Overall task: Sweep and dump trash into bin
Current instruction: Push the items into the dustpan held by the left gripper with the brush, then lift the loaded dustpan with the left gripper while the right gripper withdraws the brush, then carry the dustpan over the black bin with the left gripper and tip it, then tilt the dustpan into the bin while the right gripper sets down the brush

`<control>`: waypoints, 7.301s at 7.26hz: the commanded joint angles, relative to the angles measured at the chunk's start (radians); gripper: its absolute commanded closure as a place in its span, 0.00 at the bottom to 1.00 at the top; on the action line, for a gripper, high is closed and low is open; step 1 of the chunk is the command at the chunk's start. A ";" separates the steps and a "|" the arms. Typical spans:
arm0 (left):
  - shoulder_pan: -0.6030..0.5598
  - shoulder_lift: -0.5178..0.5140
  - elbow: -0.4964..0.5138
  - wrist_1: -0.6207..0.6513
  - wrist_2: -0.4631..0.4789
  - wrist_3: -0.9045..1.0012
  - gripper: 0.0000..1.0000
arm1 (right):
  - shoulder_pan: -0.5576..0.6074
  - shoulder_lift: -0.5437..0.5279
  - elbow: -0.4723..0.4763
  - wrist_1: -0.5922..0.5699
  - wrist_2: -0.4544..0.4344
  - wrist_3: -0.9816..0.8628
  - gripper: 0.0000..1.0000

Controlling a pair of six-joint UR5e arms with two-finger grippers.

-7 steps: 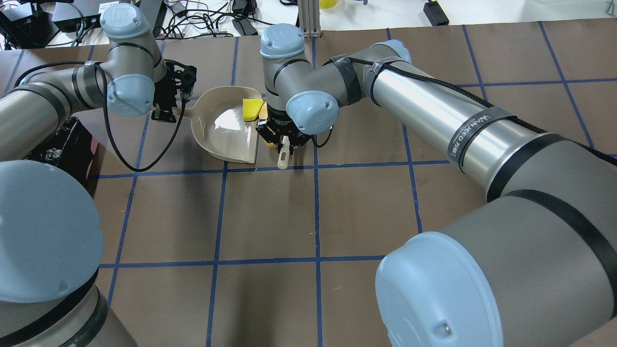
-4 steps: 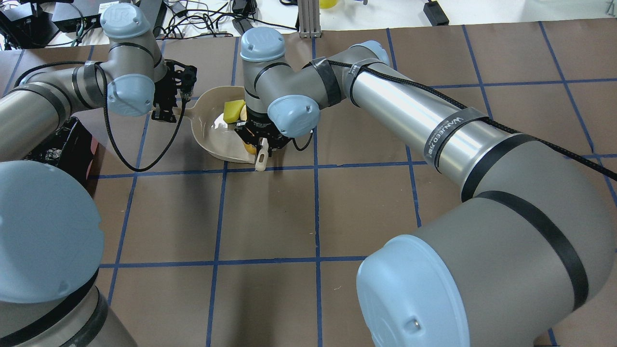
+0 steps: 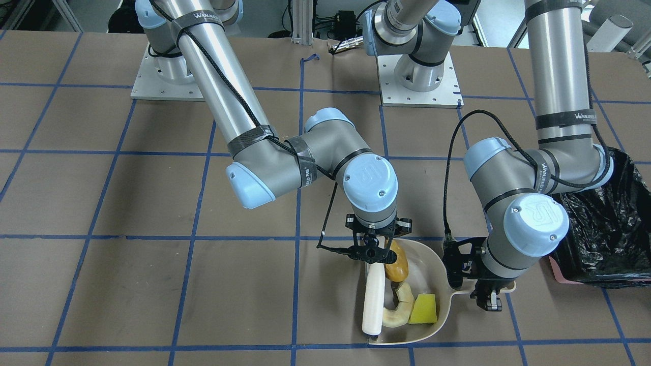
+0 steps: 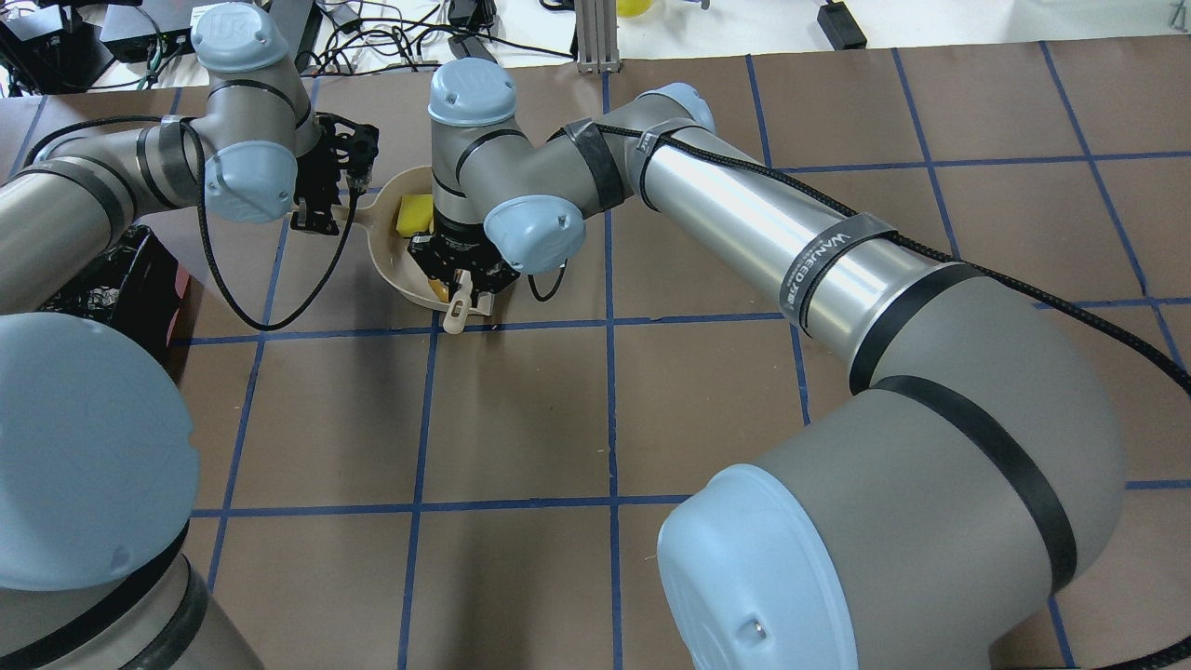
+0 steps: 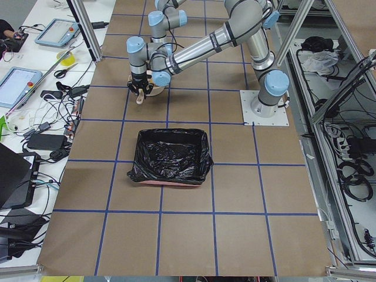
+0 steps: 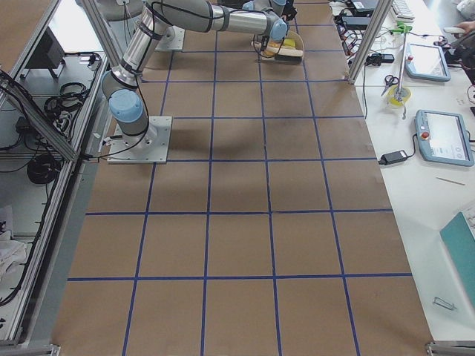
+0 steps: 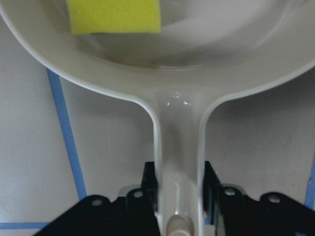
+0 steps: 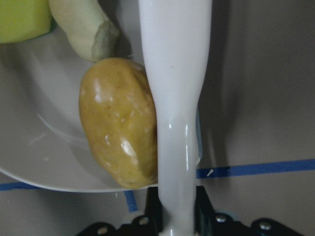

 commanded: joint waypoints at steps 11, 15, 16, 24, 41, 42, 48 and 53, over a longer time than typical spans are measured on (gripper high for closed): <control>0.005 0.007 0.000 -0.003 -0.024 -0.004 1.00 | -0.174 -0.154 0.020 0.305 -0.192 -0.224 1.00; 0.113 0.036 0.002 -0.118 -0.454 -0.004 1.00 | -0.498 -0.517 0.347 0.354 -0.213 -0.627 1.00; 0.135 0.049 0.010 -0.151 -0.527 -0.002 1.00 | -0.577 -0.532 0.395 0.328 -0.268 -0.699 1.00; 0.582 0.228 0.074 -0.631 -0.540 0.422 1.00 | -0.856 -0.382 0.439 0.191 -0.381 -1.049 1.00; 0.551 0.164 0.421 -0.132 0.536 0.984 1.00 | -0.874 -0.343 0.458 0.159 -0.410 -1.032 0.18; 0.546 0.171 0.421 -0.119 0.536 0.995 1.00 | -0.874 -0.352 0.455 0.159 -0.407 -1.026 0.01; 0.379 0.178 0.415 -0.021 0.744 1.049 1.00 | -0.829 -0.559 0.267 0.392 -0.369 -0.896 0.00; 0.364 0.185 0.416 -0.018 0.596 1.062 1.00 | -0.600 -0.622 0.225 0.406 -0.378 -0.802 0.00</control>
